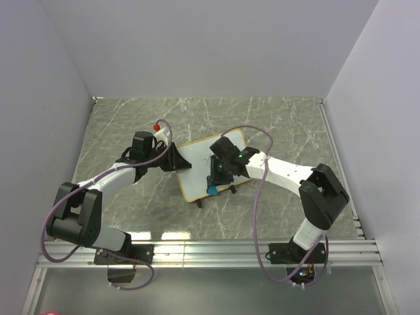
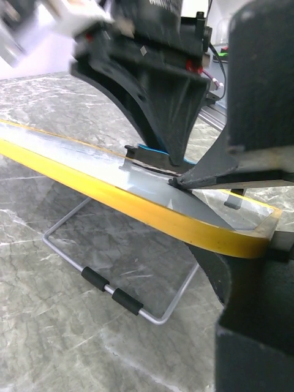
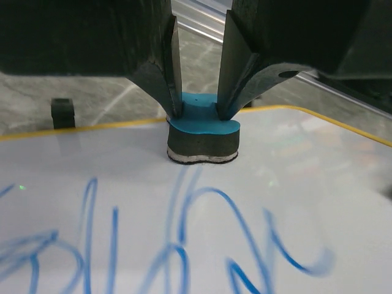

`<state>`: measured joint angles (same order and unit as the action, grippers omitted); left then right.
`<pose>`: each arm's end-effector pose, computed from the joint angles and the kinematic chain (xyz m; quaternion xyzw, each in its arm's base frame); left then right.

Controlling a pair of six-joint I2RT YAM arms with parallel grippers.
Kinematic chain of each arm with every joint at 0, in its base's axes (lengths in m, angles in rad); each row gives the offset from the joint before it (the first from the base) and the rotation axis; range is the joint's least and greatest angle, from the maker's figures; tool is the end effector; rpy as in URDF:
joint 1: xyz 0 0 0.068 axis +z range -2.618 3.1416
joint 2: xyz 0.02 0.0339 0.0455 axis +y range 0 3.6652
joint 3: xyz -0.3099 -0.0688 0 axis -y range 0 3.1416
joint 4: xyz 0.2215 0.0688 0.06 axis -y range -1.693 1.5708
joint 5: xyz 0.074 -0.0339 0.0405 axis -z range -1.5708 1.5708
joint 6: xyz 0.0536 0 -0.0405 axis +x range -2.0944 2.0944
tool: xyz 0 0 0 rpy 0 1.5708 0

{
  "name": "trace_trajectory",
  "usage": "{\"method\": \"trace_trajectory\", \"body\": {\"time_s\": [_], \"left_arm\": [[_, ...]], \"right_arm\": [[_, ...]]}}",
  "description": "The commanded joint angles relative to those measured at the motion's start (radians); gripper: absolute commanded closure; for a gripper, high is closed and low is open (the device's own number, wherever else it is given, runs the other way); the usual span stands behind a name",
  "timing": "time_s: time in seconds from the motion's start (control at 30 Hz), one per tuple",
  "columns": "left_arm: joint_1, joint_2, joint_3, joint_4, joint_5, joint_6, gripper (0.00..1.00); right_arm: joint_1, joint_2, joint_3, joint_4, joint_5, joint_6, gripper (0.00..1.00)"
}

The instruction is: Erase the whiteboard

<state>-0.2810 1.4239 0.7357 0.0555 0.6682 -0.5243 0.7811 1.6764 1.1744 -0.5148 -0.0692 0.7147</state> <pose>0.2573 -0.1088 0.2571 0.0449 0.8544 -0.4365 0.2783 0.2408 0.2440 0.2593 -0.0414 0.9605 0.2103 0.1777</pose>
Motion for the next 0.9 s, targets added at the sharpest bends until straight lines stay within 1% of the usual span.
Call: {"method": "trace_trajectory", "body": {"time_s": [0.0, 0.07, 0.17, 0.2, 0.27, 0.4, 0.53, 0.63, 0.73, 0.77, 0.87], "left_arm": [[-0.003, 0.003, -0.009, -0.149, -0.17, 0.098, 1.0], [-0.003, 0.001, -0.01, -0.149, -0.173, 0.099, 1.0], [-0.003, -0.002, -0.007, -0.167, -0.18, 0.102, 1.0], [-0.004, -0.002, -0.009, -0.167, -0.182, 0.101, 1.0], [-0.003, -0.005, -0.01, -0.167, -0.185, 0.099, 1.0], [-0.004, -0.005, -0.009, -0.175, -0.191, 0.102, 1.0], [-0.009, -0.017, -0.012, -0.181, -0.2, 0.104, 1.0], [-0.017, -0.019, -0.012, -0.181, -0.205, 0.099, 1.0], [-0.021, -0.008, -0.012, -0.177, -0.205, 0.098, 1.0], [-0.021, -0.006, -0.01, -0.175, -0.205, 0.096, 1.0], [-0.023, -0.005, -0.013, -0.169, -0.2, 0.093, 1.0]], "right_arm": [[0.012, -0.003, -0.082, 0.067, 0.072, -0.027, 1.0], [0.01, -0.001, -0.068, 0.059, 0.074, -0.047, 1.0], [0.01, 0.025, 0.025, 0.009, 0.097, -0.078, 1.0], [0.012, 0.038, 0.084, 0.001, 0.101, -0.086, 1.0], [0.009, 0.054, 0.143, -0.013, 0.101, -0.103, 1.0], [-0.006, 0.138, 0.348, -0.07, 0.117, -0.141, 1.0], [-0.054, 0.19, 0.452, -0.097, 0.098, -0.158, 1.0], [-0.092, 0.216, 0.449, -0.084, 0.091, -0.169, 1.0], [-0.112, 0.218, 0.355, -0.053, 0.085, -0.17, 1.0], [-0.12, 0.207, 0.276, -0.036, 0.075, -0.169, 1.0], [-0.109, 0.152, 0.156, 0.022, 0.072, -0.159, 1.0]]}}
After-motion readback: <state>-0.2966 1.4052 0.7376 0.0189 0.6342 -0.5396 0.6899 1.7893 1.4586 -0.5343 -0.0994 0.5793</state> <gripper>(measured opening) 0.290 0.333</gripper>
